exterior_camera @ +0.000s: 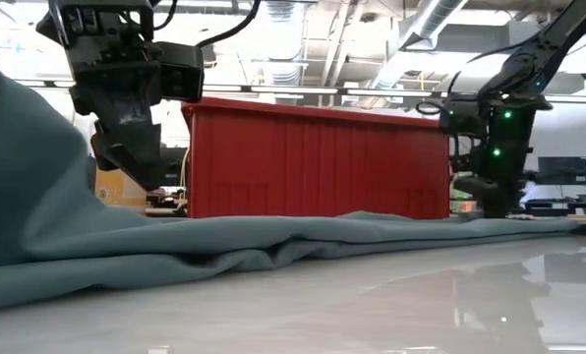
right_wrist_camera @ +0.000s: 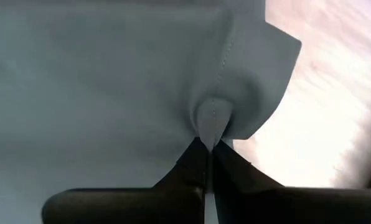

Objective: Fold Laundry from Bin
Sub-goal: Fold the dark blue pants

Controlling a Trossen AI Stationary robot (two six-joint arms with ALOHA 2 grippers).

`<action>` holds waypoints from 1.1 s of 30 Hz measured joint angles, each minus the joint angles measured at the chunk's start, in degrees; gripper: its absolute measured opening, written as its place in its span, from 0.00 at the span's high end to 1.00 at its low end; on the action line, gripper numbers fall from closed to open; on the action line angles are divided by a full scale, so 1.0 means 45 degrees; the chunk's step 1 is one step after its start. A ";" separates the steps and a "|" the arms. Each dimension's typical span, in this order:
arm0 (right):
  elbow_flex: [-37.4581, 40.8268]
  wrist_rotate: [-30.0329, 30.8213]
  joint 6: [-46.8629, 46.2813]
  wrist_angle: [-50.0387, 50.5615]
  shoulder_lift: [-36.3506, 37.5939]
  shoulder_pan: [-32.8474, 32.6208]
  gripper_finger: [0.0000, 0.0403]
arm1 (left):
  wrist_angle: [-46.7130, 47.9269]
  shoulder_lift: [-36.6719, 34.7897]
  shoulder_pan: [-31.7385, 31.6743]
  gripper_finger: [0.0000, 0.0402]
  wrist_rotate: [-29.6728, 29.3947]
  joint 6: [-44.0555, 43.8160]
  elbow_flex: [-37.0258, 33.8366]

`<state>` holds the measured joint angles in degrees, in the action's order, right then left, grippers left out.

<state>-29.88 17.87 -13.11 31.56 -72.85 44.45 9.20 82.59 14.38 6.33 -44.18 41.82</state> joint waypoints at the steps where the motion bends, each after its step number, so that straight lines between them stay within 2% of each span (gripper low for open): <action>1: -0.0051 0.0509 -0.0140 0.0384 0.0218 0.0005 0.93 | 0.0034 0.0000 0.0061 0.62 -0.0001 -0.0005 0.0000; 8: -0.0250 0.2967 -0.0420 0.0907 0.1541 -0.0161 0.93 | 0.0114 0.0000 0.0153 0.62 -0.0043 -0.0008 -0.0005; 15: -0.0323 0.5576 -0.0556 0.0837 0.2702 -0.1460 0.93 | 0.0136 0.0000 0.0157 0.62 -0.0024 -0.0005 -0.0005; 19: -0.0734 0.6369 -0.0689 0.0959 0.2853 -0.2141 0.93 | 0.0485 0.0000 0.0157 0.62 -0.0015 0.0004 -0.0005; 24: -0.1148 0.6212 -0.0718 0.1476 0.2116 -0.1673 0.93 | 0.1063 0.0000 0.0157 0.62 0.0248 0.0039 -0.0005; 27: -0.1271 0.4959 -0.0749 0.1702 0.1476 -0.1108 0.92 | 0.1181 -0.0071 0.0157 0.62 0.0566 0.0202 -0.0005; 30: -0.1550 0.3638 -0.0752 0.2032 0.0978 -0.0792 0.79 | 0.1241 -0.0451 0.0109 0.62 0.0755 0.0376 -0.0010; 33: -0.1984 0.3471 -0.0759 0.2915 0.0672 -0.0747 0.61 | 0.1463 -0.1118 0.0035 0.62 0.0557 0.0569 -0.0008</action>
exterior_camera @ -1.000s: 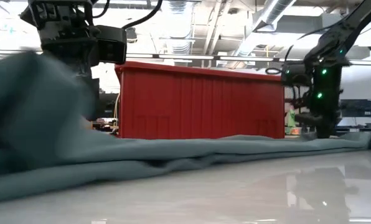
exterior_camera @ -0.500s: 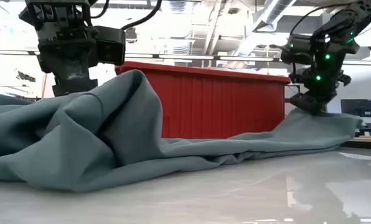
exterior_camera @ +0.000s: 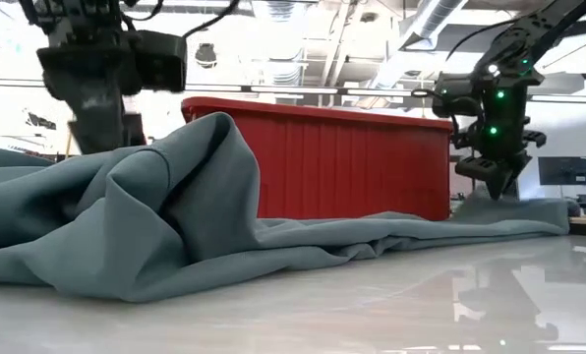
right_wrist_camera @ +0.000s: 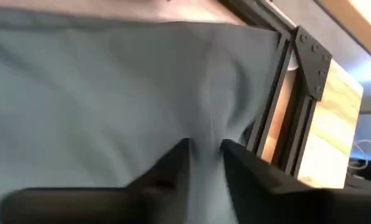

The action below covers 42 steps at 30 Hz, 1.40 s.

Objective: Fold Laundry from Bin
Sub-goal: Fold the dark blue pants

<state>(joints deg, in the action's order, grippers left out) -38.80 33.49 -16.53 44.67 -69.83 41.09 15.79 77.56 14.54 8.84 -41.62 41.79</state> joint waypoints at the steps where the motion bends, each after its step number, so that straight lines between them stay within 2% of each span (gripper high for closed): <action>1: -0.0177 0.0032 -0.0026 0.0366 -0.0035 -0.0006 0.55 | 0.0191 -0.0298 -0.0004 0.62 -0.0187 0.0049 0.0000; 4: -0.0864 0.0229 -0.0303 0.1510 -0.0013 -0.0082 0.41 | 0.0892 -0.1323 -0.0004 0.62 -0.0743 0.0085 0.0003; 6: -0.1378 0.0225 -0.0493 0.2179 0.0180 -0.0330 0.37 | 0.1723 -0.2085 0.0038 0.62 -0.0738 -0.0163 0.0003; 9: -0.2117 0.0100 -0.0997 0.3005 0.0660 -0.1148 0.35 | 0.3144 -0.3201 0.0643 0.62 -0.0235 -0.0980 0.0003; 13: -0.2900 -0.0466 -0.2018 0.3247 0.1553 -0.2726 0.36 | 0.4892 -0.4312 0.2204 0.62 0.0417 -0.1764 0.0003; 16: -0.3205 -0.0892 -0.3059 0.2926 0.2103 -0.4192 0.36 | 0.5628 -0.4909 0.3500 0.62 0.0355 -0.1917 0.0003; 20: -0.3240 -0.1453 -0.4075 0.1398 0.2351 -0.6555 0.36 | 0.5785 -0.5437 0.5297 0.62 -0.0234 -0.1375 0.0003; 24: -0.3240 -0.1332 -0.4634 -0.0129 0.1807 -0.8656 0.36 | 0.6368 -0.5465 0.7132 0.62 -0.0684 -0.1616 0.0003; 28: -0.3240 -0.1165 -0.4777 -0.1304 0.0889 -0.9909 0.36 | 0.7515 -0.5031 0.8502 0.62 -0.0693 -0.1767 0.0003; 33: -0.3235 -0.1106 -0.5727 -0.1871 -0.0204 -1.0474 0.36 | 0.7367 -0.4279 0.9396 0.62 -0.0681 -0.0384 0.0003; 39: -0.3230 -0.1111 -0.6701 -0.1942 -0.1027 -1.0833 0.36 | 0.7091 -0.3396 0.9930 0.62 -0.0759 0.0144 0.0003; 42: -0.3230 -0.1106 -0.7038 -0.2169 -0.1224 -1.1014 0.36 | 0.7069 -0.2747 1.0151 0.62 -0.1281 0.0334 0.0003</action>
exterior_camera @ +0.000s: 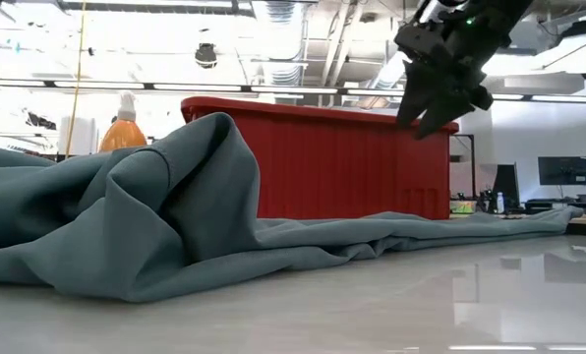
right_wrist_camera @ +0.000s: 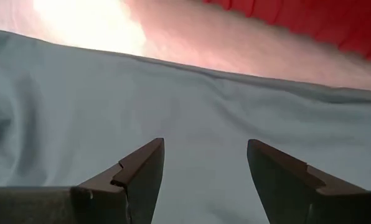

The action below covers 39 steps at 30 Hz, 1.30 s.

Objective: Fold Laundry from Bin
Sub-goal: Fold the dark blue pants

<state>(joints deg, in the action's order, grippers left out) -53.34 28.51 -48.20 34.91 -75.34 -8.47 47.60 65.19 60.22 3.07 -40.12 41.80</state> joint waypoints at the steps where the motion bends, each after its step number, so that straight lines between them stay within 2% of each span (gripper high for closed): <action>1: 0.0000 -0.0003 -0.0080 -0.0021 -0.0013 -0.0055 0.36 | 0.0075 0.0214 0.0040 0.62 -0.0129 0.0037 0.0015; 6: 0.0005 0.0000 -0.0210 -0.0390 0.0038 -0.0088 0.36 | -0.0024 0.1029 0.0067 0.65 -0.1264 -0.0584 -0.0005; 8: 0.0005 0.0004 -0.0307 -0.0613 0.0088 -0.0074 0.36 | -0.0314 0.1206 0.0045 0.71 -0.1371 -0.0814 0.0005; 12: 0.0005 -0.0011 -0.0333 -0.1220 0.0098 -0.0120 0.36 | -0.0852 0.1150 0.0049 0.94 -0.1366 -0.0943 0.0010; 16: 0.0003 -0.0023 -0.0332 -0.2034 0.0112 -0.0262 0.36 | -0.1016 0.1068 -0.0045 0.99 -0.1658 -0.1300 0.0119; 19: -0.0243 -0.0040 -0.0141 -0.2428 0.0161 -0.0405 0.36 | -0.1054 0.0584 -0.0399 0.99 -0.2839 -0.0852 0.0811; 26: -0.1350 -0.0039 0.2113 -0.3980 0.0178 -0.0900 0.36 | -0.0237 -0.1479 -0.2191 1.00 -0.6663 0.1563 0.3139; 30: -0.1867 -0.0024 0.2485 -0.4186 0.0176 -0.0863 0.36 | 0.0407 -0.2893 -0.3128 1.00 -0.7904 0.2500 0.4015; 33: -0.1967 -0.0002 0.2396 -0.4176 0.0181 -0.0735 0.36 | 0.2229 -0.3915 -0.3738 1.00 -0.7552 0.1888 0.4061; 37: -0.1967 0.0000 0.2388 -0.4116 0.0171 -0.0729 0.36 | 0.5783 -0.4674 -0.4108 1.00 -0.6025 -0.0704 0.3338; 39: -0.1967 0.0005 0.2388 -0.4128 0.0111 -0.0739 0.36 | 0.6718 -0.4906 -0.4108 1.00 -0.5279 -0.1800 0.2647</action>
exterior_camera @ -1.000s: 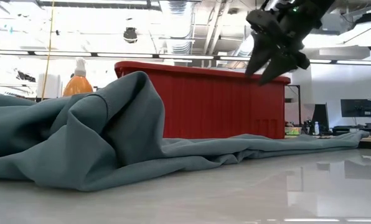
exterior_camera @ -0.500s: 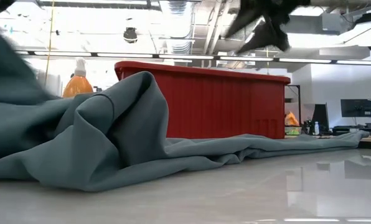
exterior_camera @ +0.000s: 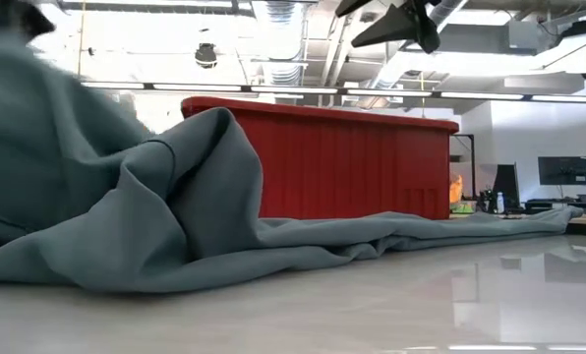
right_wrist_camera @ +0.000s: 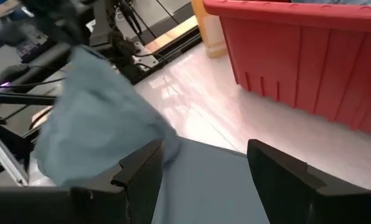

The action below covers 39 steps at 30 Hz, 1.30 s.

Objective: Fold Laundry from Bin
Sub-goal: Fold the dark blue pants

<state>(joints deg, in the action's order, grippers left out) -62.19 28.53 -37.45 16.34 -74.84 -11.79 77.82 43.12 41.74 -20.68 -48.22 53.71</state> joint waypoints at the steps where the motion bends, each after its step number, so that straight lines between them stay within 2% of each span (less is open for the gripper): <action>1: 0.0000 -0.0005 0.0000 0.0021 -0.0028 0.0000 0.36 | -0.0012 -0.0088 0.0000 1.00 0.0389 -0.0330 -0.0407; 8: -0.0001 0.0000 -0.0154 0.0347 -0.0428 0.0010 0.36 | -0.2952 -0.0108 0.0010 1.00 0.3814 -0.0326 -0.3279; 11: 0.0000 -0.0290 0.0049 -0.0185 -0.0720 -0.0099 0.36 | -0.3575 0.0105 0.0010 1.00 0.3997 -0.0206 -0.3751; 14: -0.0005 -0.1345 0.0847 -0.1301 -0.1230 -0.0356 0.36 | -0.4001 0.0162 0.0010 1.00 0.4120 0.0157 -0.3769; 18: -0.0005 -0.2554 0.2255 -0.3446 -0.2385 -0.0879 0.36 | -0.4276 0.0150 0.0010 1.00 0.4447 0.0608 -0.3259; 23: 0.0000 -0.2650 0.4157 -0.6016 -0.4109 -0.1374 0.36 | -0.4267 0.0157 0.0015 0.93 0.4780 0.1372 -0.2283; 26: 0.0000 -0.2638 0.3739 -0.7079 -0.4858 -0.1367 0.36 | -0.3363 0.0169 0.0015 0.82 0.5365 0.1877 -0.1563; 31: 0.0000 -0.2605 0.2210 -0.7808 -0.5506 -0.1348 0.36 | 0.0568 0.0169 0.0019 0.63 0.5533 0.2109 -0.0264; 33: 0.0000 -0.2584 0.1819 -0.7904 -0.5560 -0.1408 0.36 | 0.1033 0.0162 0.0019 0.57 0.5487 0.2204 0.0255; 35: 0.0000 -0.2471 0.1566 -0.7969 -0.5550 -0.1509 0.36 | 0.0019 0.0146 0.0094 0.54 0.5546 0.2996 0.0602; 39: 0.0000 -0.1843 0.1522 -0.7945 -0.5544 -0.1917 0.36 | -0.3899 0.0738 0.1077 0.54 0.5730 0.5538 0.0868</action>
<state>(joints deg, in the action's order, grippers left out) -62.19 20.24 -30.60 -19.42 -99.78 -20.42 60.28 46.44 46.58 5.10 -23.30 57.62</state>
